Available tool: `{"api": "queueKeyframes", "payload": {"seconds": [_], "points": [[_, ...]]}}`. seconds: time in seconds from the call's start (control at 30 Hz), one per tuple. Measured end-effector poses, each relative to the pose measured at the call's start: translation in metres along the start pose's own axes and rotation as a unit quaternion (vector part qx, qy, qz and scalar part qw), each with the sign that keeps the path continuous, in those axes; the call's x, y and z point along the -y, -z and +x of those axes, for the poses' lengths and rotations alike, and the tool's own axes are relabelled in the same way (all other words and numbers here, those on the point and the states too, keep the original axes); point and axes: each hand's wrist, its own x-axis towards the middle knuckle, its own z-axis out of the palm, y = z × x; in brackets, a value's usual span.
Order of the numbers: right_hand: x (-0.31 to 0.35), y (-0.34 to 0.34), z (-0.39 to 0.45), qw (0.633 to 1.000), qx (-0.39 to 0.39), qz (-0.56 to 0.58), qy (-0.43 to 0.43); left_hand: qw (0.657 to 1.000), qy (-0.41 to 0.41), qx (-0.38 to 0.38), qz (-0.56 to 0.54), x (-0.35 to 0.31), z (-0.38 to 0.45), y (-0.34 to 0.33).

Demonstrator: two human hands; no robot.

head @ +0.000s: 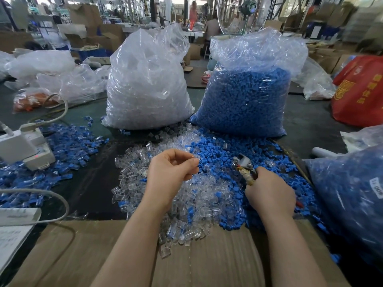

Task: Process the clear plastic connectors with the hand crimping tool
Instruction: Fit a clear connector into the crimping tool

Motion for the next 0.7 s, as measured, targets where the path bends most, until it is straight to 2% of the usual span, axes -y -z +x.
{"api": "queueKeyframes", "payload": {"seconds": [0.23,0.47,0.6,0.7], "points": [[0.004,0.0,0.0,0.999,0.032,0.01,0.005,1.0,0.003,0.002,0.004,0.0,0.0,0.0],[0.004,0.002,-0.002,0.998,-0.04,0.037,-0.013,1.0,0.004,0.001,0.001,-0.001,0.0,0.0],[0.012,0.007,-0.002,0.975,-0.078,0.206,0.019,1.0,0.005,0.01,-0.009,-0.001,-0.001,0.0],[0.019,0.01,-0.006,0.924,-0.047,0.372,0.074,1.0,0.009,0.012,-0.024,-0.002,-0.002,-0.001]]}}
